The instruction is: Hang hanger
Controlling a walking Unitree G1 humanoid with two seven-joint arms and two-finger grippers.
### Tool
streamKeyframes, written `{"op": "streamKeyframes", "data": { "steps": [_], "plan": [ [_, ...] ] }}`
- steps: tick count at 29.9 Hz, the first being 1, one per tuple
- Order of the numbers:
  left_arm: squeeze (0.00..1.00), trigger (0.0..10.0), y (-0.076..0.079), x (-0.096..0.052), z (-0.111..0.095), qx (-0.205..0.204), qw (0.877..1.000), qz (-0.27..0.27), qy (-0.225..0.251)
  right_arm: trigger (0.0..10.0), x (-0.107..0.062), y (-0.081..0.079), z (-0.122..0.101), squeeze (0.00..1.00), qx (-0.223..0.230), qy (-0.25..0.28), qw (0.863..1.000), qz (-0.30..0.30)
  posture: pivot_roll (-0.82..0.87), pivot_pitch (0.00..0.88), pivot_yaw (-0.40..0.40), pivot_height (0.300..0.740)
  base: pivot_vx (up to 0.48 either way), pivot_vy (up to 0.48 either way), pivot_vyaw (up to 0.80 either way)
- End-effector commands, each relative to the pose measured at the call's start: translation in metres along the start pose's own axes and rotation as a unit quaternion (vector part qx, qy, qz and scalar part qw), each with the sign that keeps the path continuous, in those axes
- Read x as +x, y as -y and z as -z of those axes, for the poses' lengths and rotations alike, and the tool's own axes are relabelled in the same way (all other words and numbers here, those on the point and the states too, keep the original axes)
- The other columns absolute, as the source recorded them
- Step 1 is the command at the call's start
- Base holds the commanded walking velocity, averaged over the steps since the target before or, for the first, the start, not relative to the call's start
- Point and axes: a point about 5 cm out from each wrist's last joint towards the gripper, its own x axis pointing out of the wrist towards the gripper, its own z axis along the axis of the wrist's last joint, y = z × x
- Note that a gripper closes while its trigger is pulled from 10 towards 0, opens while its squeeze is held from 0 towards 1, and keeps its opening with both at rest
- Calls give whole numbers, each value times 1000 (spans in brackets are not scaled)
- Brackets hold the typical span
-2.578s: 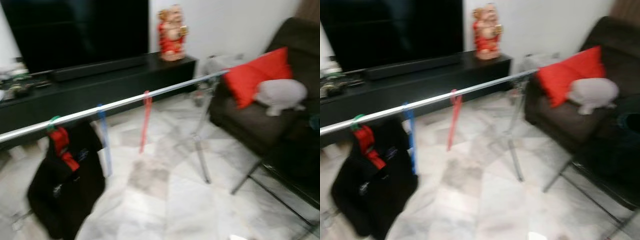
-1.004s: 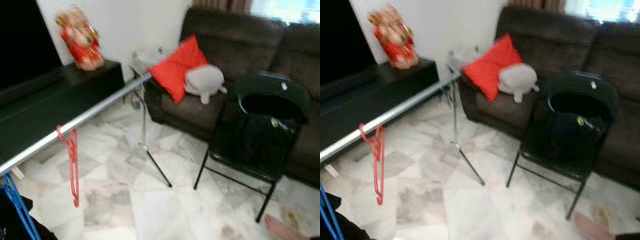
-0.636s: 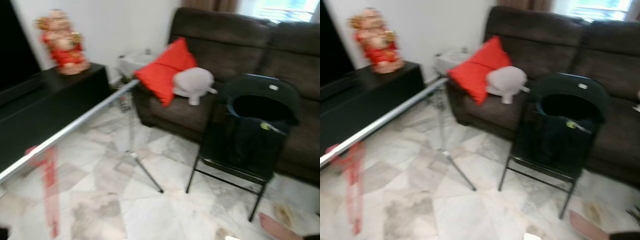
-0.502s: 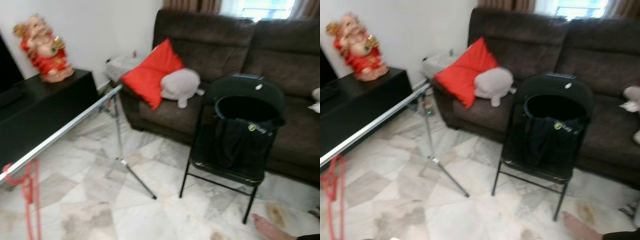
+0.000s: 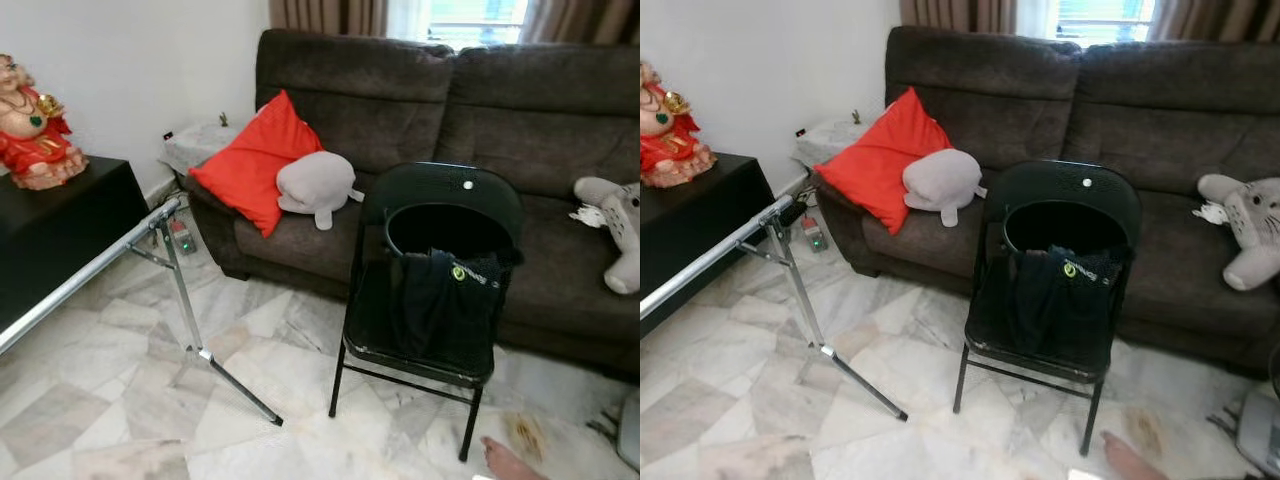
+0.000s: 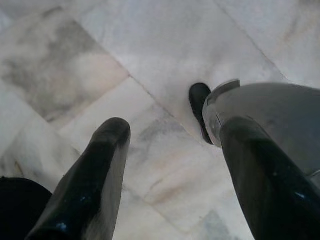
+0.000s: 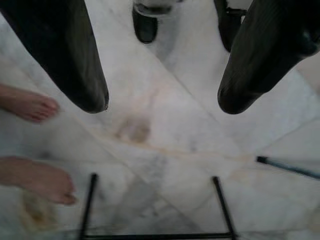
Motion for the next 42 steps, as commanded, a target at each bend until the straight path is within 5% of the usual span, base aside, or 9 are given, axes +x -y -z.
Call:
{"op": "streamKeyframes", "data": {
  "steps": [1,31,42],
  "plan": [
    [0,10000,-1,-2,7,-2,1000,-2,-13,10000,-1,-2,5,0,-1,-7,1000,-3,0,4,37,740,296,0,0],
    [0,10000,1,-1,9,-3,1000,0,-14,10000,-1,-2,5,0,-16,-9,1000,-11,-11,0,35,740,294,0,0],
    [0,10000,1,-1,9,-3,1000,-3,-13,10000,-1,-1,3,0,-19,-6,1000,-10,-15,0,27,740,0,0,0]
  ]
}}
